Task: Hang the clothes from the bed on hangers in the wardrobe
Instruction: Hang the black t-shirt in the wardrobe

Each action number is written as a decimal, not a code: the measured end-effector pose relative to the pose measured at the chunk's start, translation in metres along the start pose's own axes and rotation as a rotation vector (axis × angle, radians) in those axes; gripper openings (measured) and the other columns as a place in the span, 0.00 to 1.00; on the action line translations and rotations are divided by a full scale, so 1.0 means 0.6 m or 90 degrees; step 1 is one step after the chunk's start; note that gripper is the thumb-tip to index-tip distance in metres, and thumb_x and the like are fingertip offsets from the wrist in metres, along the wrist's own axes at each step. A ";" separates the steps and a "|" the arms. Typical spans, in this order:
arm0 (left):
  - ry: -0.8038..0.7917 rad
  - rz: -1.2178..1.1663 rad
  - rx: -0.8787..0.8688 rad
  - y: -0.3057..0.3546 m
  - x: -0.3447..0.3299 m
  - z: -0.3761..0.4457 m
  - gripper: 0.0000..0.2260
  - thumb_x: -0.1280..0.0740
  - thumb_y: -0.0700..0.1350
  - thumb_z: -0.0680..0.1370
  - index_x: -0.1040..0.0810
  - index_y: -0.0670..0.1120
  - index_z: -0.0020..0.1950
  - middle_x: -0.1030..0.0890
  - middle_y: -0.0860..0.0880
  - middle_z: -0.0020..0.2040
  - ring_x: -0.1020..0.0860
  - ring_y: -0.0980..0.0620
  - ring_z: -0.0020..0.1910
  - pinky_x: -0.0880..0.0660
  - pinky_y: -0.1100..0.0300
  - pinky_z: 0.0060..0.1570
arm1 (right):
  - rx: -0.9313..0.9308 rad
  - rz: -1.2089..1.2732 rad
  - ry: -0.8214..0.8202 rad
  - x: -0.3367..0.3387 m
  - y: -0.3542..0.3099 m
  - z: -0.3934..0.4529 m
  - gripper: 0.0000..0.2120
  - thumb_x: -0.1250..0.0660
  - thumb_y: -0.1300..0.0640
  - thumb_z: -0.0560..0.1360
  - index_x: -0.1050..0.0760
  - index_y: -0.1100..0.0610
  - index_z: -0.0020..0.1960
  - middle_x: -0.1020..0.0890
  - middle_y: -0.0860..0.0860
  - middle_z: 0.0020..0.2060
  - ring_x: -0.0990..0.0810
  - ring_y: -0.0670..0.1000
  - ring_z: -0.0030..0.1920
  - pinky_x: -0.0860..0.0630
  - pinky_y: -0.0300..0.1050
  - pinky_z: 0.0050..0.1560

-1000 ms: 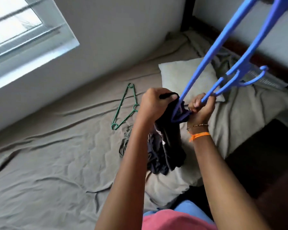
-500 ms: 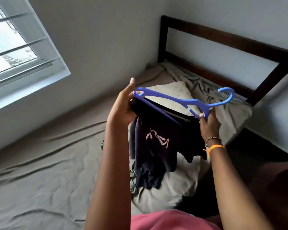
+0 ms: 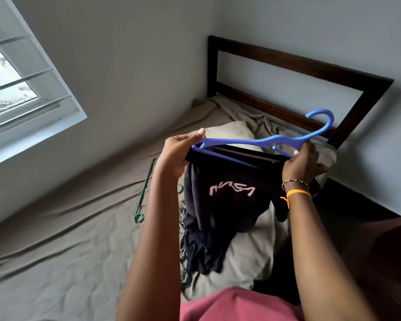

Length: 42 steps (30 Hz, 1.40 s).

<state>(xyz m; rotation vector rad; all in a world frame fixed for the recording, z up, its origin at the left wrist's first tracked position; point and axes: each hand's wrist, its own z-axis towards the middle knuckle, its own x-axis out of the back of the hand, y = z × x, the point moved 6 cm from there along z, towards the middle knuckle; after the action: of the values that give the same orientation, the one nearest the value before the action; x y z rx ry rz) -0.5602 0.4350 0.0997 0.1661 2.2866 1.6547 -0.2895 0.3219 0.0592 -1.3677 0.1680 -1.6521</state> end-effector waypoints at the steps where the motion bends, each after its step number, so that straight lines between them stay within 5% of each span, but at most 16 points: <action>1: -0.004 0.014 -0.012 -0.003 -0.001 0.004 0.05 0.30 0.42 0.75 0.19 0.41 0.42 0.20 0.48 0.33 0.23 0.54 0.32 0.25 0.64 0.36 | 0.002 -0.010 0.002 0.001 0.002 0.000 0.21 0.44 0.75 0.70 0.29 0.63 0.61 0.24 0.60 0.57 0.29 0.60 0.62 0.40 0.57 0.59; 5: 0.107 0.286 -0.119 -0.009 0.002 0.026 0.10 0.28 0.35 0.69 0.17 0.50 0.36 0.17 0.50 0.38 0.19 0.51 0.42 0.23 0.57 0.53 | 0.073 -0.070 -0.050 -0.008 -0.004 0.001 0.21 0.43 0.74 0.70 0.29 0.62 0.61 0.24 0.60 0.56 0.30 0.61 0.61 0.40 0.56 0.56; 9: 0.151 0.521 -0.214 0.004 -0.041 0.023 0.09 0.33 0.37 0.72 0.16 0.48 0.46 0.17 0.49 0.49 0.22 0.50 0.52 0.30 0.64 0.49 | 0.172 -0.088 -0.122 -0.021 -0.049 0.001 0.22 0.44 0.74 0.71 0.28 0.59 0.61 0.24 0.57 0.56 0.29 0.59 0.59 0.41 0.52 0.54; 13: 0.053 0.540 -0.322 0.001 -0.090 0.022 0.13 0.36 0.37 0.75 0.21 0.46 0.58 0.21 0.47 0.56 0.24 0.47 0.55 0.35 0.64 0.49 | 0.296 -0.125 -0.215 -0.038 -0.103 -0.010 0.19 0.42 0.70 0.72 0.26 0.55 0.58 0.25 0.51 0.60 0.30 0.55 0.62 0.42 0.51 0.56; 18: 0.149 0.798 -0.356 -0.007 -0.082 0.009 0.18 0.34 0.48 0.75 0.27 0.53 0.65 0.36 0.47 0.68 0.38 0.42 0.66 0.42 0.48 0.66 | 0.387 0.004 -0.305 -0.034 -0.151 -0.030 0.15 0.38 0.67 0.76 0.25 0.59 0.62 0.23 0.55 0.58 0.27 0.59 0.58 0.35 0.49 0.57; 22: 0.087 0.724 -0.420 -0.002 -0.081 -0.011 0.13 0.34 0.44 0.76 0.27 0.45 0.59 0.26 0.47 0.60 0.32 0.45 0.63 0.51 0.45 0.71 | 0.420 0.123 -0.342 -0.001 -0.177 -0.053 0.14 0.35 0.70 0.73 0.24 0.64 0.58 0.21 0.58 0.52 0.24 0.58 0.54 0.34 0.39 0.53; 25: 0.062 0.641 -0.467 -0.006 -0.083 -0.042 0.02 0.38 0.38 0.77 0.30 0.40 0.48 0.24 0.44 0.46 0.28 0.40 0.50 0.43 0.50 0.64 | 0.390 0.175 -0.379 0.033 -0.175 -0.080 0.13 0.32 0.69 0.71 0.22 0.63 0.55 0.24 0.55 0.46 0.24 0.55 0.49 0.32 0.38 0.50; 27: 0.058 0.610 -0.478 -0.013 -0.077 -0.062 0.03 0.39 0.36 0.77 0.33 0.43 0.45 0.27 0.46 0.44 0.28 0.41 0.47 0.42 0.50 0.65 | 0.366 0.164 -0.383 0.060 -0.144 -0.096 0.13 0.31 0.69 0.71 0.22 0.63 0.54 0.25 0.54 0.46 0.25 0.53 0.48 0.33 0.32 0.47; 32: 0.008 0.552 -0.493 -0.040 -0.099 -0.117 0.07 0.38 0.36 0.75 0.34 0.46 0.44 0.28 0.48 0.44 0.28 0.44 0.47 0.45 0.47 0.68 | 0.215 0.111 -0.417 0.140 -0.007 -0.144 0.15 0.32 0.69 0.72 0.24 0.61 0.57 0.23 0.53 0.52 0.26 0.51 0.55 0.37 0.26 0.53; 38: -0.140 0.566 -0.540 -0.096 -0.205 -0.211 0.05 0.38 0.34 0.72 0.30 0.41 0.47 0.26 0.43 0.48 0.27 0.41 0.52 0.42 0.40 0.68 | 0.147 0.053 -0.457 0.231 0.053 -0.181 0.11 0.31 0.61 0.74 0.23 0.60 0.56 0.19 0.52 0.50 0.22 0.54 0.54 0.30 0.47 0.56; 42: -0.108 0.491 -0.575 -0.095 -0.244 -0.275 0.09 0.34 0.39 0.74 0.28 0.39 0.53 0.26 0.42 0.54 0.29 0.41 0.58 0.44 0.40 0.69 | 0.107 0.086 -0.381 0.314 0.076 -0.205 0.08 0.37 0.59 0.78 0.24 0.59 0.55 0.21 0.50 0.45 0.24 0.50 0.48 0.30 0.38 0.49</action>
<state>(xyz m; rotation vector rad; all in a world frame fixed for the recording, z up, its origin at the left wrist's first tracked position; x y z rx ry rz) -0.4694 0.2268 0.1195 0.9919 1.1881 2.7155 -0.3504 0.1080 0.1159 -1.6157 -0.2191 -1.0631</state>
